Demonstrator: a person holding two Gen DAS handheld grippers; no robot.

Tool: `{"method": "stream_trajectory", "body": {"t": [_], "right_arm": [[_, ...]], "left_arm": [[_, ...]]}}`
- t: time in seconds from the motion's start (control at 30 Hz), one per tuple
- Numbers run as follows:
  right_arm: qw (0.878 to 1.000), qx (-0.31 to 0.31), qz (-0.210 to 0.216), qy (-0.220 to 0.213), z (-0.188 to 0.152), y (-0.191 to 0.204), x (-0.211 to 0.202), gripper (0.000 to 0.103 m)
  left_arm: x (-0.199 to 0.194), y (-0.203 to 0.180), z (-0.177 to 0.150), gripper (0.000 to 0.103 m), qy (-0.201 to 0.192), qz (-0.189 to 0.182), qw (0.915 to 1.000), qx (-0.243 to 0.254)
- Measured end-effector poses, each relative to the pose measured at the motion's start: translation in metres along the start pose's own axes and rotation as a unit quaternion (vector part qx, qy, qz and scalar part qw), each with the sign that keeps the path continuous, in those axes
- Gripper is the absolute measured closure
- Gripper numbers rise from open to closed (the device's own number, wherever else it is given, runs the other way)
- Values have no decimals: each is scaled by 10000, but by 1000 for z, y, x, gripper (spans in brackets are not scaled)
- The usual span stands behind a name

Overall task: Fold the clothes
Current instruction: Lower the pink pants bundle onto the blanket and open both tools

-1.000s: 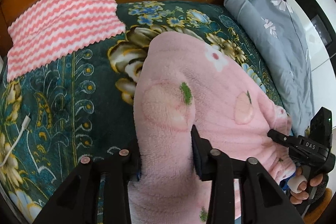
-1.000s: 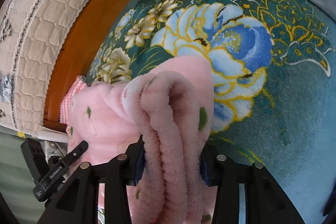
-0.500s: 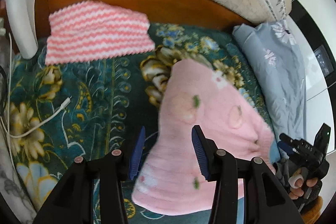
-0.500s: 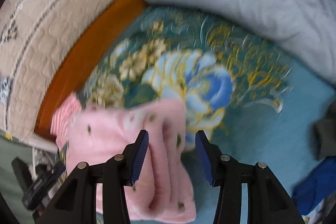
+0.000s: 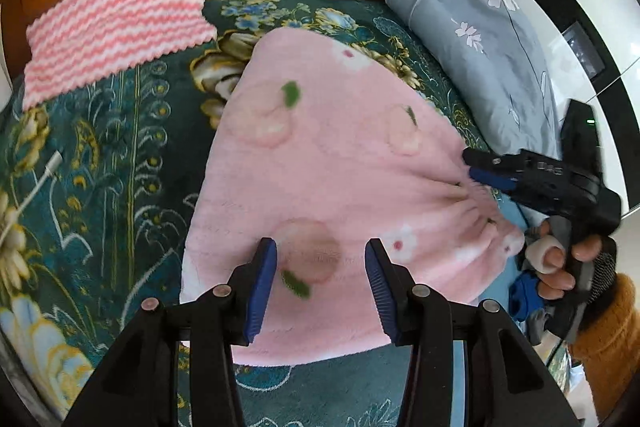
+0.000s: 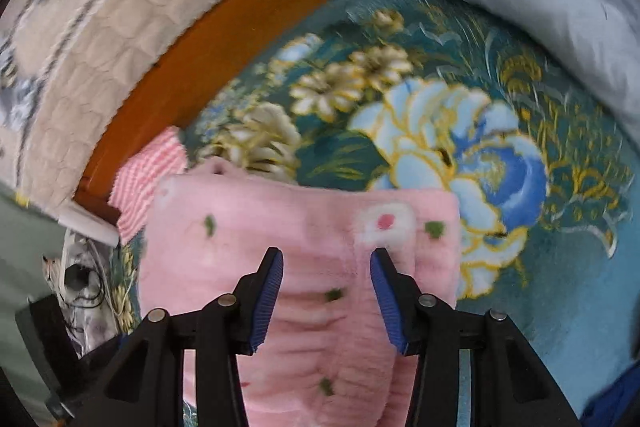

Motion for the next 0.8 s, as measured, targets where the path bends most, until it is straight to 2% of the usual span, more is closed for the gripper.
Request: {"method": "stream_trajectory", "body": {"t": [0.17, 0.4, 0.67, 0.8], "right_arm": [[9996, 39, -252, 140, -6, -8, 15, 56], [9996, -39, -238, 156, -40, -16, 7, 53], [9995, -128, -222, 174, -79, -26, -2, 53], [9995, -172, -214, 183, -98, -31, -7, 47]], "left_arm": [[9, 6, 2, 56, 71, 49, 9999, -128], [6, 5, -2, 56, 26, 78, 9999, -126], [8, 10, -7, 56, -51, -28, 9994, -344], [10, 12, -8, 56, -102, -22, 9991, -413]]}}
Point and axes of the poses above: each gripper's, at about its wrist camera, not at the fingertips, and x roughly the way its jaws point, y to its left, z to its top, the point moved 9 cm from there along x, roughly the way its jaws point, and after that the axes turned 4 degrees about -z, right-handed, at the moved point
